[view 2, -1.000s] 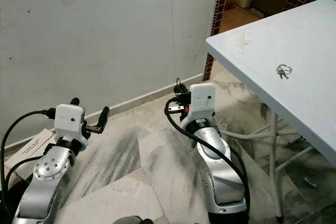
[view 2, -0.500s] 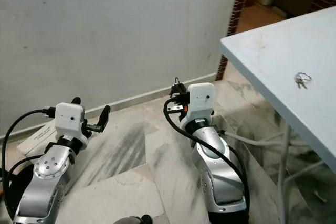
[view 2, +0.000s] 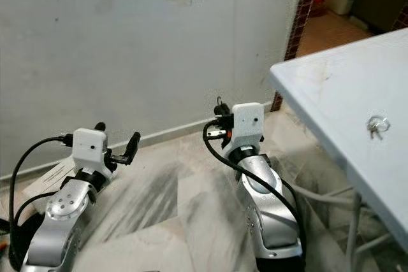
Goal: Hang keys on a hook
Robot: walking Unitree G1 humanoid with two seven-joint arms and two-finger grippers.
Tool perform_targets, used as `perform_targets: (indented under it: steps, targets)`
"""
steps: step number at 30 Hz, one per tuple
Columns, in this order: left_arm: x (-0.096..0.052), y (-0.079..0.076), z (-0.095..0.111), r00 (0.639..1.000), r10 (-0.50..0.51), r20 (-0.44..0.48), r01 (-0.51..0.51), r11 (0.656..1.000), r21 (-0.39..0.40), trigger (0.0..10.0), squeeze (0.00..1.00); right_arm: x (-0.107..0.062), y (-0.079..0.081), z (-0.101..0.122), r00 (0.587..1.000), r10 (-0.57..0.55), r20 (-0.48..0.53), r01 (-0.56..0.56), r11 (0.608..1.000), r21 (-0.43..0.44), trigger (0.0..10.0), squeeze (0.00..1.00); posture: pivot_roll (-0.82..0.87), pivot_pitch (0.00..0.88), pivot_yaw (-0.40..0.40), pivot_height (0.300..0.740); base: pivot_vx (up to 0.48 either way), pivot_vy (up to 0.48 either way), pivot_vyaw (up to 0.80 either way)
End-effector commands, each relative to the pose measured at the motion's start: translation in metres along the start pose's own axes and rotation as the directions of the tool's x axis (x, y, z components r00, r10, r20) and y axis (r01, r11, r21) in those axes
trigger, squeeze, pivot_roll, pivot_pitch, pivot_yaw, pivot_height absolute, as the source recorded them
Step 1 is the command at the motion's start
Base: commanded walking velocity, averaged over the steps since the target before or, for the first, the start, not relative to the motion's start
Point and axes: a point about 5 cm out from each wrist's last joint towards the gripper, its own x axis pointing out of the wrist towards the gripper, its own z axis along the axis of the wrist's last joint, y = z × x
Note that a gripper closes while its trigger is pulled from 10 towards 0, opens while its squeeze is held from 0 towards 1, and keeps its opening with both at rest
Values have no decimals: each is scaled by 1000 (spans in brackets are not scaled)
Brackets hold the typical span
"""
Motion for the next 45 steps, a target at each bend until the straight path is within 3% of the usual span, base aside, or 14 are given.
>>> perform_targets:
  steps: [1,22,35,45]
  targets:
    - [-3,9,-2,1000,27,-12,-27,1000,14,10000,0,1,11,2,999,39,13,-39,999,12,10000,0,43,106,64,740,398,0,0]
    - [-3,7,-3,1000,26,-17,-26,1000,5,10000,0,1,13,-1,998,60,5,-60,998,-1,10000,0,55,104,58,740,388,0,0]
    - [-2,6,-3,1000,21,-18,-21,1000,6,10000,0,2,14,-2,998,59,3,-59,998,-1,10000,0,57,106,61,740,370,266,0]
    - [-2,6,-4,999,23,-26,-23,1000,4,10000,0,2,14,-3,998,58,4,-58,998,3,10000,0,59,103,62,740,301,334,622]
